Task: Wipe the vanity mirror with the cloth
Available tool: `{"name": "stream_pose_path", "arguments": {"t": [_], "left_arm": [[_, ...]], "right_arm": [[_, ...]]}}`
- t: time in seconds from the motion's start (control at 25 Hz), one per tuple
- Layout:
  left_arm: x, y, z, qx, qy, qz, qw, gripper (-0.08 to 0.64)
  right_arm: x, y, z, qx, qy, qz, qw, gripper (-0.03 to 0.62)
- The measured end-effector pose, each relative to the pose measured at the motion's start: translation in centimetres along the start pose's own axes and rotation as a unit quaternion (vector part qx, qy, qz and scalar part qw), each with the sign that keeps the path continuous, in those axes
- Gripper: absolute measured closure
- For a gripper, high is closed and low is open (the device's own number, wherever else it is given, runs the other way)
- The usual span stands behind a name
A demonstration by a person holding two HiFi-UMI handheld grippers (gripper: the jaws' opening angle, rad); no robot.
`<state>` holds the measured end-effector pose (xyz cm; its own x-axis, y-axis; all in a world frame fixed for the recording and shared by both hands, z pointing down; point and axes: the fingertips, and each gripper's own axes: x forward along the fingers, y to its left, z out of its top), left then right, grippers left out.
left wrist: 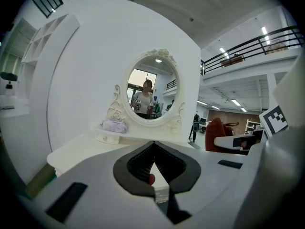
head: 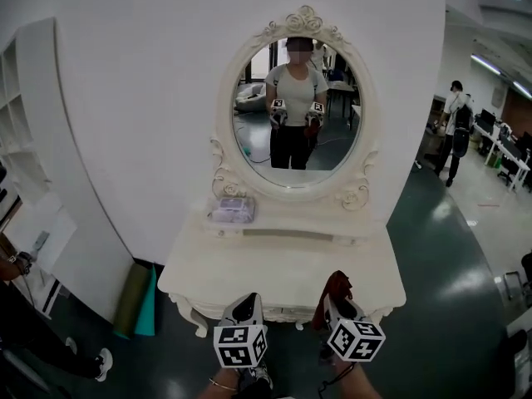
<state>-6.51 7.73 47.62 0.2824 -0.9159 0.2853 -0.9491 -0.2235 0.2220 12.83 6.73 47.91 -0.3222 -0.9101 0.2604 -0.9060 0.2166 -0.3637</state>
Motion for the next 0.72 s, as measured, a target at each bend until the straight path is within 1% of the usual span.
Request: {"name": "stream_pose_path", "arguments": {"t": [0.16,0.28,0.4,0.52,0.72], "left_arm": [[5.1,1.8,4.4,0.007,-0.017,-0.020,0.9996,0.557],[8.7,3.8,6.9,0.006,-0.028,-0.025,0.9993,0.557],[12.0,5.7,8.6,0.005,-0.034,-0.031,0.9990,0.557],[15.1,7.6,10.2,0.002,-0.031,-0.036,0.9989,0.557],[19.1,9.6,12.9,0.016,-0.033,-0.042,0.9985,0.557]], "right_arm": [[5.2,0.6,3.4,-0.013,-0.010,-0.006,1.000,0.531],[9.3,1.2,4.8,-0.020,-0.009,-0.006,1.000,0.531],[13.1,1.7,5.8,-0.032,0.001,-0.007,0.999,0.531],[16.3,2.3,7.2,-0.045,0.002,-0.009,0.999,0.531],[19.6,2.8,8.8,-0.055,-0.004,-0.014,0.998,0.531]]}}
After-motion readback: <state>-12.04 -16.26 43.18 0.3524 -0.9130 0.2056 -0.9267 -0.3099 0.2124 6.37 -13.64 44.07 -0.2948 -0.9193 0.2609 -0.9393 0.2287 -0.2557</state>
